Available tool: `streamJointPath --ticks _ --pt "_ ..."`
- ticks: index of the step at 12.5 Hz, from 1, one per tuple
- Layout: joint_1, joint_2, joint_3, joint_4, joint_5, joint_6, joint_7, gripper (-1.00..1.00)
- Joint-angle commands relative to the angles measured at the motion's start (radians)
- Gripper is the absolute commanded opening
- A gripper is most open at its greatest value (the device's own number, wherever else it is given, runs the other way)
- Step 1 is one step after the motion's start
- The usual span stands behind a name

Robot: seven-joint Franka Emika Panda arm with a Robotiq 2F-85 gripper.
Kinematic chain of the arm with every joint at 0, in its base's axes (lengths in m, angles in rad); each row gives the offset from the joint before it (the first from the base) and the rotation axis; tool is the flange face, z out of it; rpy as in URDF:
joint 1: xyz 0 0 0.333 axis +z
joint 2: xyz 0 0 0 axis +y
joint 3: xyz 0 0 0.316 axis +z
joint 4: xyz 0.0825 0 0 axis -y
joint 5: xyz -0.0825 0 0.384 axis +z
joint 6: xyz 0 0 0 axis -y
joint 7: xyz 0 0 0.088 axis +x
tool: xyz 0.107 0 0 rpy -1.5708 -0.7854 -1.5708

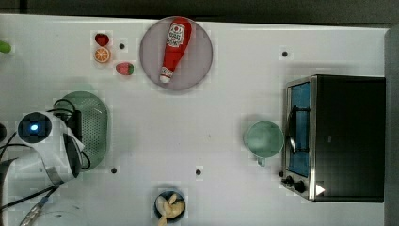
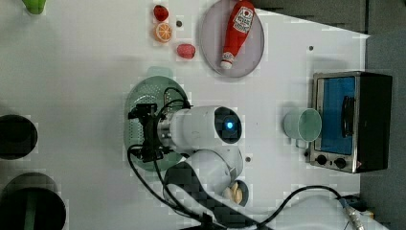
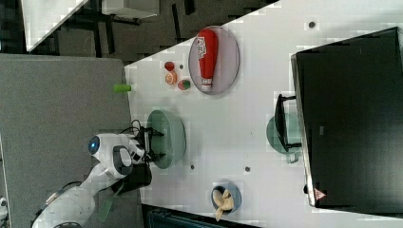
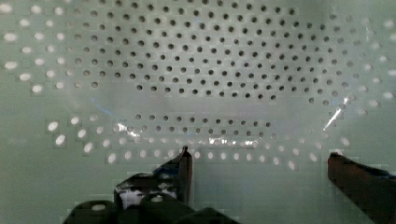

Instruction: Drag strainer right to left.

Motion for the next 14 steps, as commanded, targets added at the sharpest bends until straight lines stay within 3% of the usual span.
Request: streamJointPath --ticks 1,4,7,11,14 --pt "0.016 0.010 -0.006 0.035 0.004 0.000 0.074 1.00" --pt "0.019 -0.012 -0.017 0.035 -0.003 -0.019 0.055 1.00" --pt "0.018 -0.157 -0.086 -0.005 -0.010 -0.128 -0.087 1.00" --pt "0.008 -0.423 -0.291 -0.023 -0.050 -0.378 -0.436 1.00" --pt "-0.001 -0.597 -0.481 -0.023 -0.211 -0.525 -0.749 1.00"
